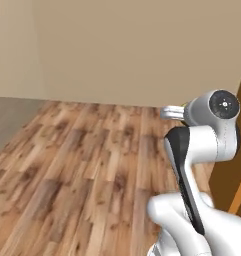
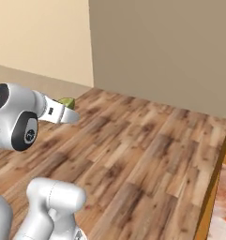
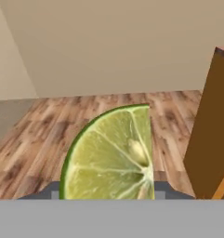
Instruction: Take the lemon wedge from the fridge and place it on the plate with fish on the dining counter.
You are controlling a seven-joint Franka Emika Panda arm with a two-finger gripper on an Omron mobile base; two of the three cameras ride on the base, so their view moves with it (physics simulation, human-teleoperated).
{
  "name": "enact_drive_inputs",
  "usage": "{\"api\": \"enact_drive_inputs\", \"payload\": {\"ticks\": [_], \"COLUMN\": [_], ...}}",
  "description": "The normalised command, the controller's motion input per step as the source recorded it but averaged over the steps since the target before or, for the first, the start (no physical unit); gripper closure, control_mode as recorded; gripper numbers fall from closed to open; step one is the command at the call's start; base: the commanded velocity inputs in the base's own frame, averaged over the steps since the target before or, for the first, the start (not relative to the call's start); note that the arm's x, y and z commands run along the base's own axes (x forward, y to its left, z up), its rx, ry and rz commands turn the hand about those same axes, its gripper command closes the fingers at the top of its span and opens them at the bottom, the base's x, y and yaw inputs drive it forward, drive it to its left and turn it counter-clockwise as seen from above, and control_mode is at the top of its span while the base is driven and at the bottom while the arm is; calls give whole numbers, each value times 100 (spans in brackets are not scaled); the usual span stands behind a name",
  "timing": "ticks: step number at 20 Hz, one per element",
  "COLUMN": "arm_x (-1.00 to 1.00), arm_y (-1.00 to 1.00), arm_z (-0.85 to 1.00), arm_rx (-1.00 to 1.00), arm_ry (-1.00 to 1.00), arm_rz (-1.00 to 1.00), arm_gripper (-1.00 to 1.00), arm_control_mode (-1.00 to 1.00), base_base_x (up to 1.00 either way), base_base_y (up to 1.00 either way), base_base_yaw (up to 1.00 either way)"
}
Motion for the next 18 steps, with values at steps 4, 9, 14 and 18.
{"api": "enact_drive_inputs", "payload": {"ticks": [4,9,14,18], "arm_x": [0,0,0,0], "arm_y": [0,0,0,0], "arm_z": [0,0,0,0], "arm_rx": [0,0,0,0], "arm_ry": [0,0,0,0], "arm_rz": [0,0,0,0], "arm_gripper": [100,100,100,100], "arm_control_mode": [100,100,100,100], "base_base_x": [100,100,100,100], "base_base_y": [-16,-1,13,22], "base_base_yaw": [-43,-33,-32,-32]}}
